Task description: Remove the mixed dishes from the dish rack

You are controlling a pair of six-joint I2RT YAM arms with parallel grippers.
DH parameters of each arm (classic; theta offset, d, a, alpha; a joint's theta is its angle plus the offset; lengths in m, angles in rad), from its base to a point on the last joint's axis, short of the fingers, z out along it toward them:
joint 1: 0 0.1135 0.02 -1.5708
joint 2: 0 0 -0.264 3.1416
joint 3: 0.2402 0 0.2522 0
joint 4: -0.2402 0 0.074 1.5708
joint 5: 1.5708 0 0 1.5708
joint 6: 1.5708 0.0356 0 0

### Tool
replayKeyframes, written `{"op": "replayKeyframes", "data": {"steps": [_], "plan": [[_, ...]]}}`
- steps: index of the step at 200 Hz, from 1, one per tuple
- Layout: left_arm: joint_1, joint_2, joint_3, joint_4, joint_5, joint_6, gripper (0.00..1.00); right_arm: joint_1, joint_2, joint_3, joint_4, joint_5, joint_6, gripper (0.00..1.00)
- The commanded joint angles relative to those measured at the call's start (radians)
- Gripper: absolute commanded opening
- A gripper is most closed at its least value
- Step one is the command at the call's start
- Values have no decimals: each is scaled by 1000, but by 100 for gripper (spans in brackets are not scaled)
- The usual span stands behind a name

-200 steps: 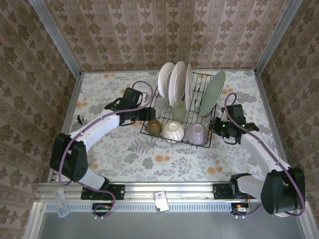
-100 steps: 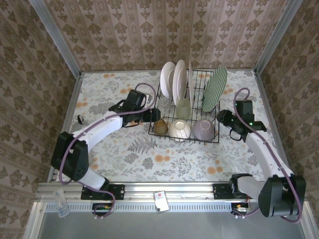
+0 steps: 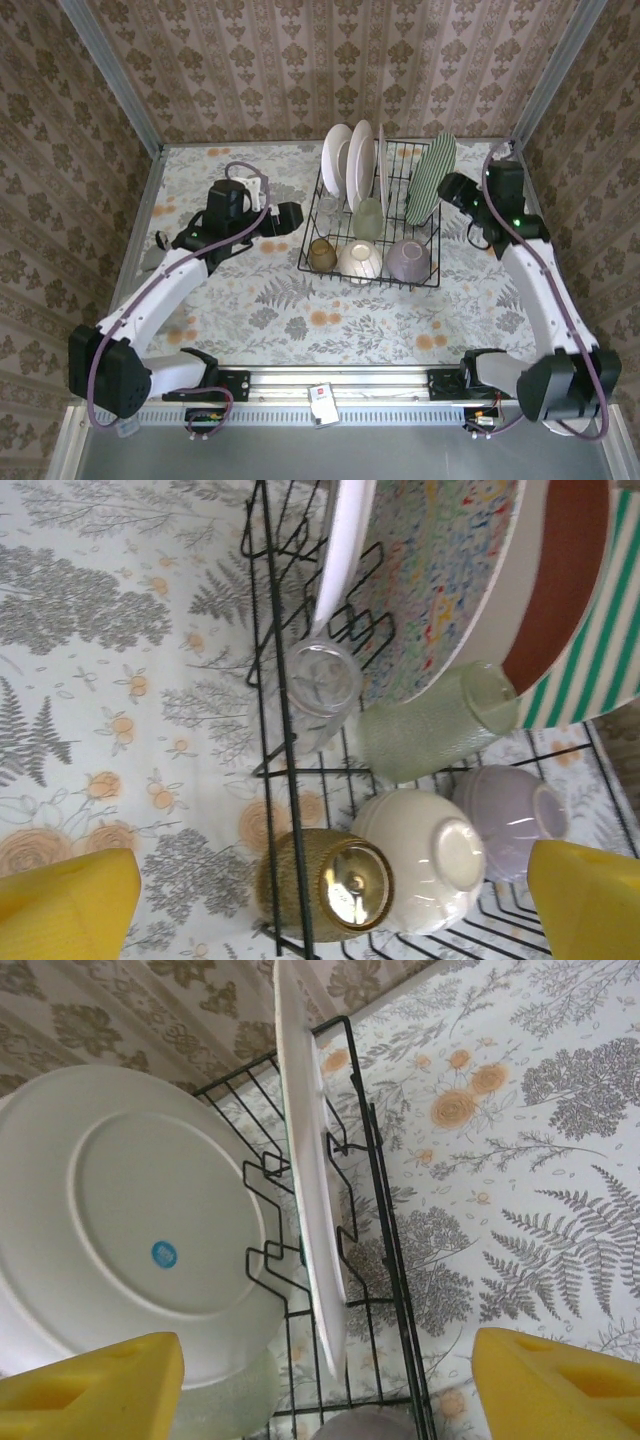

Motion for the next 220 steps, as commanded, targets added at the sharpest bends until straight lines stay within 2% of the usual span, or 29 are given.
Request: {"op": "replayKeyframes", "data": {"steps": [1,34,85,195,220], "plan": [[1,-38,-24,42,82,-40,100,-3,99,93,-15,38,-18,74],[1,-81,-58,30,87,-52,99,-3,238,202,-22,38,-36,64],[1,-110,-72,35,90,-69,97,-4,324,276,-35,50,-53,44],[1,-107,-78,83,112,-102,96,0,345,262,52,29,-83,0],[1,-113,-82,98,112,-114,100,9,314,272,41,56,-86,0]]}}
